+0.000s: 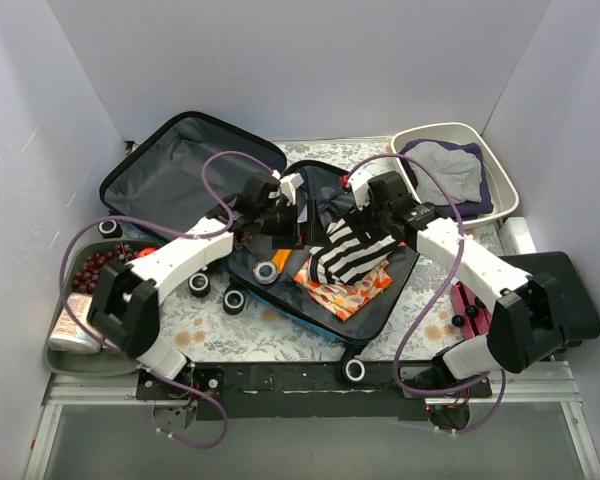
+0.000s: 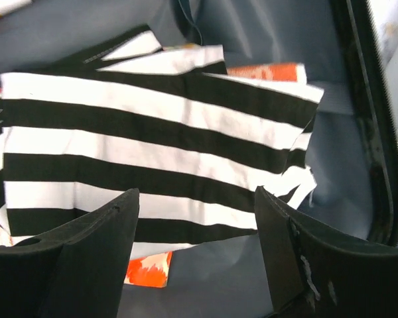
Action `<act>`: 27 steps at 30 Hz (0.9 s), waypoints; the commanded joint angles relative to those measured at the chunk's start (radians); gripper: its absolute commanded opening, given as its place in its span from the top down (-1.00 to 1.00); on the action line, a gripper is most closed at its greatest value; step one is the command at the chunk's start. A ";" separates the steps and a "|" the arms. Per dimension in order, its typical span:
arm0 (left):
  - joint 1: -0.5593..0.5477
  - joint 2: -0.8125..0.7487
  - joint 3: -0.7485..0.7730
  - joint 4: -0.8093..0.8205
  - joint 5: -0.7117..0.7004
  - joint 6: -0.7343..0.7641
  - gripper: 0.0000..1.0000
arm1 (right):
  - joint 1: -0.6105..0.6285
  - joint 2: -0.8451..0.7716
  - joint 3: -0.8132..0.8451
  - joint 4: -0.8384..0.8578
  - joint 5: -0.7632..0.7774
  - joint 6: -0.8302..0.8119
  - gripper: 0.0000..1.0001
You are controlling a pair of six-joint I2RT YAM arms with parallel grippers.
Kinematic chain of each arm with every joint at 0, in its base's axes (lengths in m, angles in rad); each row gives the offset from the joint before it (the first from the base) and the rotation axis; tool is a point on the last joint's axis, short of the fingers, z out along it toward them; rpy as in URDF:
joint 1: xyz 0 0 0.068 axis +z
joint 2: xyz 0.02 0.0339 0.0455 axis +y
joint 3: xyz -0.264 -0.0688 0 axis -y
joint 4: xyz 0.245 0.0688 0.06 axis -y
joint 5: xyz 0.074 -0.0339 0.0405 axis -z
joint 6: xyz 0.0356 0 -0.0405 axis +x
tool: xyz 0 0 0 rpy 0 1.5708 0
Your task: Open, take out, and arrange the luggage
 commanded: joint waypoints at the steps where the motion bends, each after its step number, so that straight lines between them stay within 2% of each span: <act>1: -0.031 0.147 0.097 -0.117 -0.040 -0.198 -0.95 | -0.079 0.064 0.074 -0.053 -0.082 0.096 -0.51; 10: -0.067 0.244 0.114 -0.170 -0.155 -0.344 -0.74 | -0.199 0.144 0.087 0.045 -0.264 0.144 -0.40; 16: -0.071 0.290 0.138 -0.157 -0.198 -0.384 -0.54 | -0.203 0.204 0.096 0.086 -0.245 0.112 -0.37; 19: -0.071 0.327 0.153 -0.158 -0.212 -0.408 -0.34 | -0.203 0.235 0.105 0.097 -0.244 0.110 -0.36; 23: -0.082 0.353 0.196 -0.152 -0.210 -0.416 -0.20 | -0.203 0.247 0.087 0.140 -0.251 0.121 -0.33; 25: -0.087 0.353 0.207 -0.151 -0.207 -0.414 -0.05 | -0.203 0.248 0.079 0.157 -0.270 0.125 -0.21; 27: -0.087 0.349 0.207 -0.158 -0.201 -0.413 0.02 | -0.203 0.250 0.076 0.163 -0.273 0.134 -0.09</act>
